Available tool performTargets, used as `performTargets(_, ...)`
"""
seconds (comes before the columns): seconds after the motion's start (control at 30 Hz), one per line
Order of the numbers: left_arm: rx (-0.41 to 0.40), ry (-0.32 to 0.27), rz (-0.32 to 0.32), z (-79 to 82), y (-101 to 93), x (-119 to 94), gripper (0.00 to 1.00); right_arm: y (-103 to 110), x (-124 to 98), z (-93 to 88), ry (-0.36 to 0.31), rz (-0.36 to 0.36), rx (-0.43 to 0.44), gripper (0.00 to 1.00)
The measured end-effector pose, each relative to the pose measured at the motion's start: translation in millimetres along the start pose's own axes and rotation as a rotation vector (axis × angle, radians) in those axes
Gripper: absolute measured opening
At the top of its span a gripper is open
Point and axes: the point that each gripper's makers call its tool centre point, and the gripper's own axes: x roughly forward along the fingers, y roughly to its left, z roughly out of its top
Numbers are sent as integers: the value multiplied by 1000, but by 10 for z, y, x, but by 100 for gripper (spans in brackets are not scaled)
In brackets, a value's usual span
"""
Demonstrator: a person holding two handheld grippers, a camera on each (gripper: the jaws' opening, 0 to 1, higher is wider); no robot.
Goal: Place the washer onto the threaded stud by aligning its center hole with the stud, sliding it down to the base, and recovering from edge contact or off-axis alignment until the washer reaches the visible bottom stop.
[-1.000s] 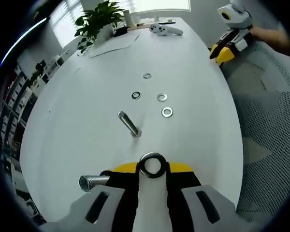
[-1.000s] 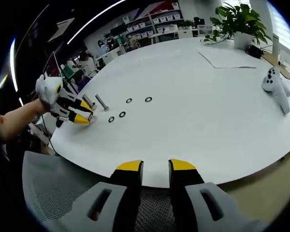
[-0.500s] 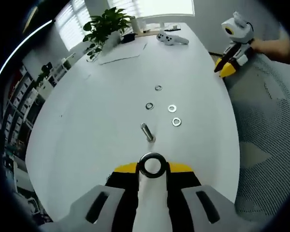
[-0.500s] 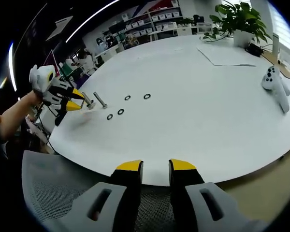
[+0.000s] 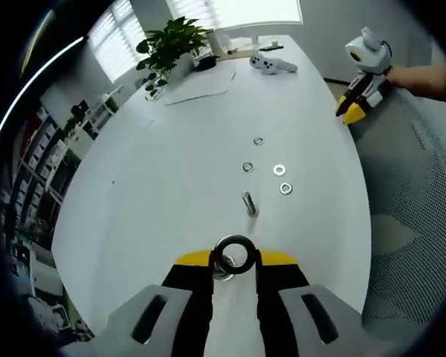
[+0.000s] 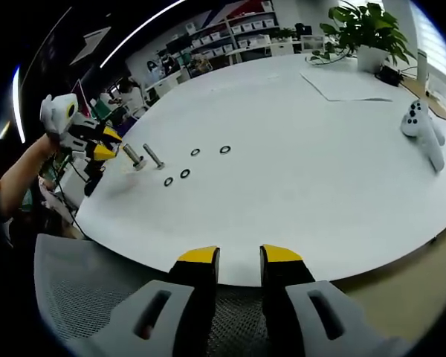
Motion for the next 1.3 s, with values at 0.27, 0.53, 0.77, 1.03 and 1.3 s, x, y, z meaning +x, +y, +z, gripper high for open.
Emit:
performTargets(0.27, 23, 41, 9, -81, 112, -8, 19, 4, 0, 12, -9, 3, 5, 25)
performTargets(0.53, 25, 73, 9, -169, 207, 59, 19, 4, -2, 6, -4, 2, -1, 25)
performTargets(0.77, 23, 91, 1, -216, 242, 121, 19, -1, 0, 5, -1, 0, 0, 25)
performTargets(1.03, 26, 104, -15, -244, 244, 181, 19, -4, 3, 1, 2, -1, 0, 25)
performTargets(1.3, 28, 126, -32, -272, 234, 249, 19, 11, 8, 10, -4, 7, -4, 24)
